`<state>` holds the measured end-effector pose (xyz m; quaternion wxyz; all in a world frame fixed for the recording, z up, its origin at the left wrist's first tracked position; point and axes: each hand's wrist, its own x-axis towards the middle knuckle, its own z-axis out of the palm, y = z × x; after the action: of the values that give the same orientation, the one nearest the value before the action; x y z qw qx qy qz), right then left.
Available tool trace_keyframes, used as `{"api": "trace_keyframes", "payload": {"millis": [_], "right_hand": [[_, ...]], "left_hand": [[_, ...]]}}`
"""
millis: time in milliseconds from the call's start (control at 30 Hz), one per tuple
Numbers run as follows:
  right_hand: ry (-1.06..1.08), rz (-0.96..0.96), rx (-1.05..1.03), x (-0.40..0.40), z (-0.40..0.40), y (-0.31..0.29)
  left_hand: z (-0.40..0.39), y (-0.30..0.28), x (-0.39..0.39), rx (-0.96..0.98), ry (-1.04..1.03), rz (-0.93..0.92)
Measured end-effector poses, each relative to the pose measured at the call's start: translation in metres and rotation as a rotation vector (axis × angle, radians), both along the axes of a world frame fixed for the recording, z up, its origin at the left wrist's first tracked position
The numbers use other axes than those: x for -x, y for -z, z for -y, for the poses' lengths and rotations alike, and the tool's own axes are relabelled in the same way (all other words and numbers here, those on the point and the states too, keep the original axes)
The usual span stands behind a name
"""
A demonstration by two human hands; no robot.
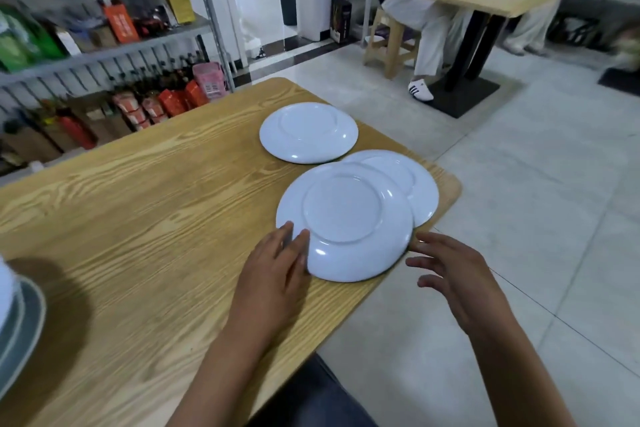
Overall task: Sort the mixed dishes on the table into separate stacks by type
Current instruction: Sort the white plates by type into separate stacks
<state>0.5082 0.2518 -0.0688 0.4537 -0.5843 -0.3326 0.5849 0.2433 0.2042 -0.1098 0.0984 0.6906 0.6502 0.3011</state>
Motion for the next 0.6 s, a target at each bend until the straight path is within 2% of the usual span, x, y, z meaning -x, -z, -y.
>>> {"api": "trace_keyframes", "payload": {"millis": [100,300,433,600], "right_hand": [[-0.073,-0.014,0.029,0.008,0.000,-0.003],[-0.183,-0.098,0.068,0.038,-0.004,-0.004],[-0.277,-0.163,-0.032,0.054,0.000,-0.015],[-0.385,-0.096,-0.257,0.079,0.012,-0.043]], "left_hand": [[0.003,-0.001,0.002,-0.009,-0.006,0.016],[0.010,-0.005,0.006,0.004,-0.087,0.165],[0.019,-0.005,0.012,-0.004,-0.171,0.278],[0.031,-0.023,0.015,-0.127,-0.196,0.425]]}}
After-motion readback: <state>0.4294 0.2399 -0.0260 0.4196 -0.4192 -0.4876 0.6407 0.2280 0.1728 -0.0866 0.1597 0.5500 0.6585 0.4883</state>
